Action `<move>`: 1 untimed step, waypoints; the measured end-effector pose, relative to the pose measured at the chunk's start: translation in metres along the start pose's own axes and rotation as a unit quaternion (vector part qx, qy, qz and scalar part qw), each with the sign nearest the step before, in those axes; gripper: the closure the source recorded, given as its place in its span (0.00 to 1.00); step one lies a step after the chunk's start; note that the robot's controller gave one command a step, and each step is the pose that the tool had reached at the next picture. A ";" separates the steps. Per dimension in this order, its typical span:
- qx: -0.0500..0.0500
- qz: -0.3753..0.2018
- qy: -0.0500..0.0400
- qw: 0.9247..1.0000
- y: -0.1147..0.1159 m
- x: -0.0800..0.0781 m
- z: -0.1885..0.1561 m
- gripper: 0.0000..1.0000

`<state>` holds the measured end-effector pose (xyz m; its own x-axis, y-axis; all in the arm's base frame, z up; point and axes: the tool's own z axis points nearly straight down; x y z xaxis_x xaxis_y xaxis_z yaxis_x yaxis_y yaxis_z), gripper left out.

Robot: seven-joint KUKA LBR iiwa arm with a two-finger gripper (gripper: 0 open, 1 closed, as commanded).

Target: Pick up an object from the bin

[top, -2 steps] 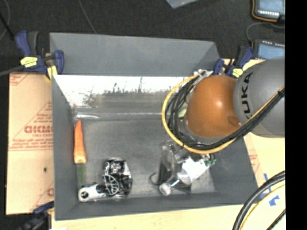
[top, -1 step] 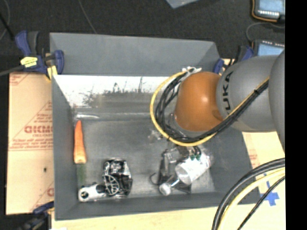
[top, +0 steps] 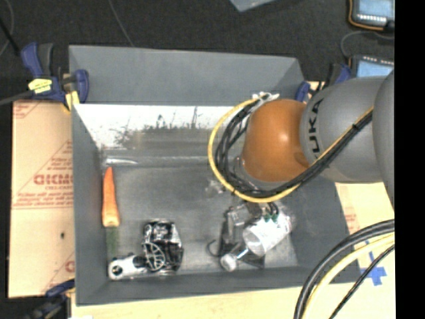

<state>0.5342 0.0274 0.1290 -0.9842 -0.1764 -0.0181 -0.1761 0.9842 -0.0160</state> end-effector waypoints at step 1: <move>0.000 -0.034 0.000 0.999 -0.009 -0.002 0.008 0.00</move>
Offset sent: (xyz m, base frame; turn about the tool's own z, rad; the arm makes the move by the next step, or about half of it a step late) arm -0.0001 -0.0449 -0.0282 -0.1791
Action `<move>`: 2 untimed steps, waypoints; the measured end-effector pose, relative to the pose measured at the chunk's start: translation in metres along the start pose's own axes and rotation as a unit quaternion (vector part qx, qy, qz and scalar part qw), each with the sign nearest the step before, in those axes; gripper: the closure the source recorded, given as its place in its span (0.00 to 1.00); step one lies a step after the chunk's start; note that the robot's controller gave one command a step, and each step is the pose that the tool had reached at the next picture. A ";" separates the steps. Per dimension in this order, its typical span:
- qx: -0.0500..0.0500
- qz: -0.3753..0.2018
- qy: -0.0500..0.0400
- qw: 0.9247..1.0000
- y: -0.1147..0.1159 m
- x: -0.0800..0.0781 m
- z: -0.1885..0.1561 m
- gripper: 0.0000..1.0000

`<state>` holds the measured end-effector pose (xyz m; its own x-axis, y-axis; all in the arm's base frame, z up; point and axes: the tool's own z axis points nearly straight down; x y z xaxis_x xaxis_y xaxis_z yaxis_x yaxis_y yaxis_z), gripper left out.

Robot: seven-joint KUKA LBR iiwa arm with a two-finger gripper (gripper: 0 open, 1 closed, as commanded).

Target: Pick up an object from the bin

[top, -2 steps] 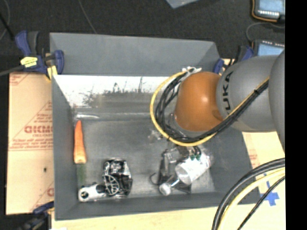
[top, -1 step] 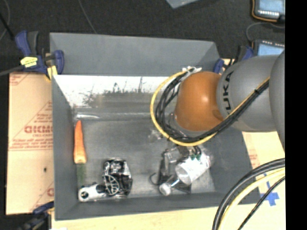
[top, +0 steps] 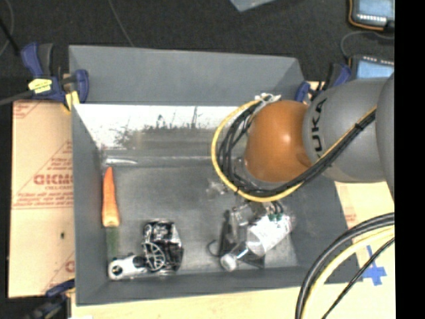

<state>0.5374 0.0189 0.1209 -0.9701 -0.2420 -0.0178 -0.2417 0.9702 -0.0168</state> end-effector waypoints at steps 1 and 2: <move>0.000 -0.047 0.000 0.999 -0.025 0.008 0.014 0.00; 0.001 -0.031 -0.001 1.000 -0.032 0.015 0.028 0.00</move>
Offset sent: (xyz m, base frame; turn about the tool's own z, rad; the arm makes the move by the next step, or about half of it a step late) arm -0.0113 -0.0298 -0.0384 -0.0125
